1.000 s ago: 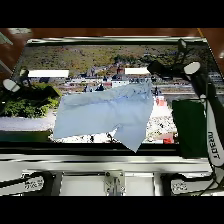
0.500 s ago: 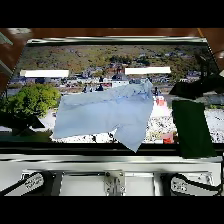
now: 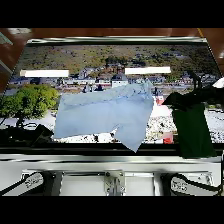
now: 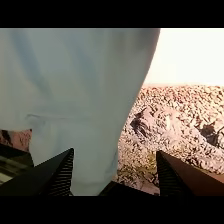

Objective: Fold the shirts.

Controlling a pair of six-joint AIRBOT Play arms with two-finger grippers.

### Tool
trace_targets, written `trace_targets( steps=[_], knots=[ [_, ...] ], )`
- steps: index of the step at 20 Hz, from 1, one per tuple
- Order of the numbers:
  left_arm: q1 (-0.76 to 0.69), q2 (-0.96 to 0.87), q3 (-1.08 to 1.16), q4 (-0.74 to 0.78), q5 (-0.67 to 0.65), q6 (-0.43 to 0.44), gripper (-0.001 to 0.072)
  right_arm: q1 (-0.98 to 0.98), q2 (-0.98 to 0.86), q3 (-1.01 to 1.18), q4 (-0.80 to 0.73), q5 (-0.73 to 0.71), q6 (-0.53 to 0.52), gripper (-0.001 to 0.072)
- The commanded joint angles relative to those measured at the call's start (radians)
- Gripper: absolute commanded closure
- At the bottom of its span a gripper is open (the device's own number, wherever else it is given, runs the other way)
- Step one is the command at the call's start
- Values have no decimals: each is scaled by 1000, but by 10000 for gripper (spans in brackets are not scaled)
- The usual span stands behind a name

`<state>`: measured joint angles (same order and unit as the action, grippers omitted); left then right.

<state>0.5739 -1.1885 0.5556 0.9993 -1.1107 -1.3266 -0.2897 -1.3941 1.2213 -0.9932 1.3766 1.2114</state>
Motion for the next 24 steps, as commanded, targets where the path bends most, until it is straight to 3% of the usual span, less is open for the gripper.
trace_targets(
  steps=[1,6,8,9,10,12,19,24],
  knots=[
    [-5,-34,-19,-51,48,10,114,-2,1,-14,22,-13,-2,100],
    [-79,-78,-19,-113,134,10,118,-2,1,-14,45,-12,-1,100],
    [-122,-105,-19,-130,177,-7,294,-1,1,-14,51,-13,0,100],
    [-143,-119,-19,-134,193,-26,460,-1,1,-15,50,-12,9,100],
    [-159,-129,-19,-137,198,-32,578,-1,1,-18,49,-12,13,100],
    [-177,-132,-19,-137,195,-27,670,-1,1,-55,50,-22,25,100],
    [-178,-24,11,-135,183,-16,673,13,-45,-302,121,-135,45,100],
    [-179,61,11,-133,160,-2,673,200,-175,-311,149,-276,27,101]
  ],
)
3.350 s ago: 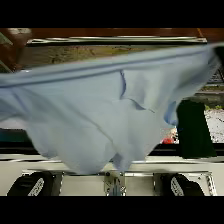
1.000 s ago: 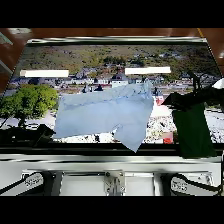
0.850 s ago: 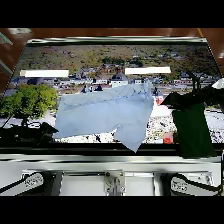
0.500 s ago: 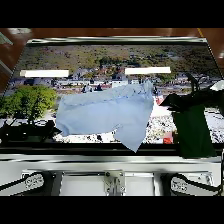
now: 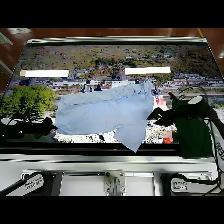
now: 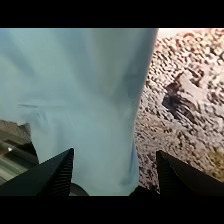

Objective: Fold the shirts.

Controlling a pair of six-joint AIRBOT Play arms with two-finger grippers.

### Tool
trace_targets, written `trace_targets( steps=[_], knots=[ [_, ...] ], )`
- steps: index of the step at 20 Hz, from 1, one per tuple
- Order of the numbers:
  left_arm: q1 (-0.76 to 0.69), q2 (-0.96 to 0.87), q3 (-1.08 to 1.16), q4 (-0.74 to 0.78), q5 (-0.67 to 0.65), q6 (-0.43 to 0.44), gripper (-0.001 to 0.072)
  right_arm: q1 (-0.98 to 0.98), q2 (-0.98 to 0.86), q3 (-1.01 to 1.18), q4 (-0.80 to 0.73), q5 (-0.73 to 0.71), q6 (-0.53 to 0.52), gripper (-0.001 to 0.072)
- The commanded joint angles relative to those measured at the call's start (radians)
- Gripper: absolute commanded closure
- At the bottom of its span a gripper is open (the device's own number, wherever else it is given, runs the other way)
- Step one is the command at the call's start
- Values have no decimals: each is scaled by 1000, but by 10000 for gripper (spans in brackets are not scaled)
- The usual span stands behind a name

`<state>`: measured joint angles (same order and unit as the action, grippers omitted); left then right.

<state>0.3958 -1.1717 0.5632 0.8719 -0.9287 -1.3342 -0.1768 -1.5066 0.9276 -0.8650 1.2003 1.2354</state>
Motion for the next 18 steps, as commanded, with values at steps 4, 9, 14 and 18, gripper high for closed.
trace_targets(
  steps=[4,9,14,18],
  knots=[
    [-1,75,3,-6,-18,6,673,150,-95,-17,32,-177,29,240],
    [-13,152,67,-12,-14,58,677,135,-35,103,135,-94,-63,651],
    [-16,425,576,-13,34,66,675,135,275,504,74,11,-109,651],
    [-15,538,1058,1,13,66,674,135,553,842,-52,-157,-28,651]
  ],
)
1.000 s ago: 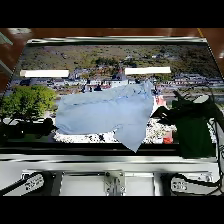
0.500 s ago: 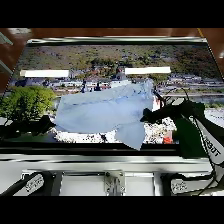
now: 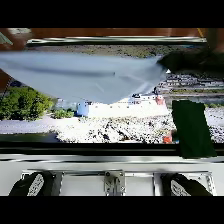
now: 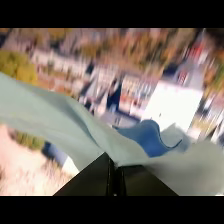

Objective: Fold the shirts.

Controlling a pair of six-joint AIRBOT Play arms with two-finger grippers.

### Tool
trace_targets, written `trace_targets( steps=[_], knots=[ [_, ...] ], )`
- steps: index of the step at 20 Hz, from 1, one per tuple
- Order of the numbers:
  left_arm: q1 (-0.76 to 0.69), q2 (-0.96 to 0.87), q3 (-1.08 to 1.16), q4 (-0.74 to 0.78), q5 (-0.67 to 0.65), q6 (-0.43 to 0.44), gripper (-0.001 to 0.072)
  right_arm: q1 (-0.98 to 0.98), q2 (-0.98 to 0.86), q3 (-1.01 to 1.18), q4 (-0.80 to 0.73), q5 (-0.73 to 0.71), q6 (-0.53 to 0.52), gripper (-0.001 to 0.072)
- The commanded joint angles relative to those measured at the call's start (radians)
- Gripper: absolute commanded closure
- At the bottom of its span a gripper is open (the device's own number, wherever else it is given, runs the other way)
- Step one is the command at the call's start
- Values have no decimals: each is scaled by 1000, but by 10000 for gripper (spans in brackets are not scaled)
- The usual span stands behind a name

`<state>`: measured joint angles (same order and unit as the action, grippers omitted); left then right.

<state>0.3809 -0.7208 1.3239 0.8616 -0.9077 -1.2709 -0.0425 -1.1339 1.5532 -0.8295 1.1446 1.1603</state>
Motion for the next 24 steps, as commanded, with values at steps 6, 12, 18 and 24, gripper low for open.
trace_targets(
  steps=[6,12,18,24],
  knots=[
    [0,251,495,214,-51,-113,674,1,450,307,-243,-104,227,650],
    [0,295,489,389,-370,-137,673,1,463,307,-362,68,329,650],
    [0,271,161,403,-411,-137,672,1,229,303,-368,409,365,650],
    [-1,53,-294,394,-352,-137,672,1,-105,5,-393,292,385,650]
  ],
)
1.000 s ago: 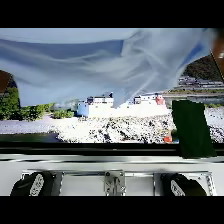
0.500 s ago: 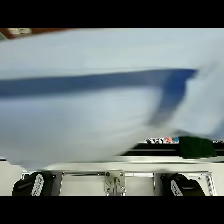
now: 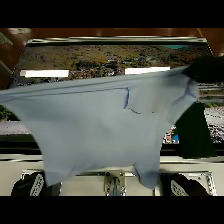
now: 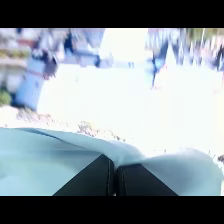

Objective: Fold the shirts.

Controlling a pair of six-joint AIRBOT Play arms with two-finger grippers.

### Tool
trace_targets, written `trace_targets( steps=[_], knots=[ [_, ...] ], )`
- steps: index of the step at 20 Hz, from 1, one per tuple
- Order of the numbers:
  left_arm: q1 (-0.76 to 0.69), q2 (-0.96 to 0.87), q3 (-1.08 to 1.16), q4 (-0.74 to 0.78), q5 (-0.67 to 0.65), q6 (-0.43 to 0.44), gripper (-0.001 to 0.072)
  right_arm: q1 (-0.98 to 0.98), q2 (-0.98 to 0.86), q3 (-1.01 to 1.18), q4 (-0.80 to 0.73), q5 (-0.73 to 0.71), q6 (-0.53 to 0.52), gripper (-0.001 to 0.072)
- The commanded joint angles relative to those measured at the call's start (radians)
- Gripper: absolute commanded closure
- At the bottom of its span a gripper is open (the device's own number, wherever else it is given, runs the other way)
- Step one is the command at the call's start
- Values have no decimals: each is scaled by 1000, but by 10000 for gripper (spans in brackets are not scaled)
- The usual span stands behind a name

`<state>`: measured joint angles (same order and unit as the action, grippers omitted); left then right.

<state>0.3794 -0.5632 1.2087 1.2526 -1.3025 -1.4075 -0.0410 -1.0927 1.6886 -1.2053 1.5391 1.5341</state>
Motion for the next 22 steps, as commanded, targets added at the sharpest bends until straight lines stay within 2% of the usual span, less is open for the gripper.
trace_targets(
  steps=[1,6,8,10,13,14,15,16,17,19,22],
  knots=[
    [0,-171,-201,-11,82,0,672,-1,-209,-160,11,-209,11,650],
    [0,-508,-174,-153,327,0,672,21,-499,-168,329,-704,0,650],
    [0,-611,-172,-222,394,0,672,55,-569,-168,335,-794,-2,650],
    [0,-711,-173,-297,418,0,671,77,-626,-168,312,-799,-2,650],
    [0,-819,-173,-377,407,-1,670,92,-675,-168,298,-750,-1,627],
    [0,-841,-172,-411,391,0,652,92,-675,-167,316,-730,-2,542],
    [3,-856,-164,-424,362,0,417,89,-669,-166,314,-727,-3,333],
    [11,-859,-148,-414,321,0,141,77,-657,-155,314,-672,-12,126],
    [32,-858,-123,-383,263,0,93,58,-638,-137,305,-597,-46,108],
    [106,-858,-50,-278,101,-2,109,-5,-574,-108,254,-390,-101,109],
    [233,-855,-19,-93,-158,-23,112,-104,-470,-111,-27,-79,-105,109]
  ],
)
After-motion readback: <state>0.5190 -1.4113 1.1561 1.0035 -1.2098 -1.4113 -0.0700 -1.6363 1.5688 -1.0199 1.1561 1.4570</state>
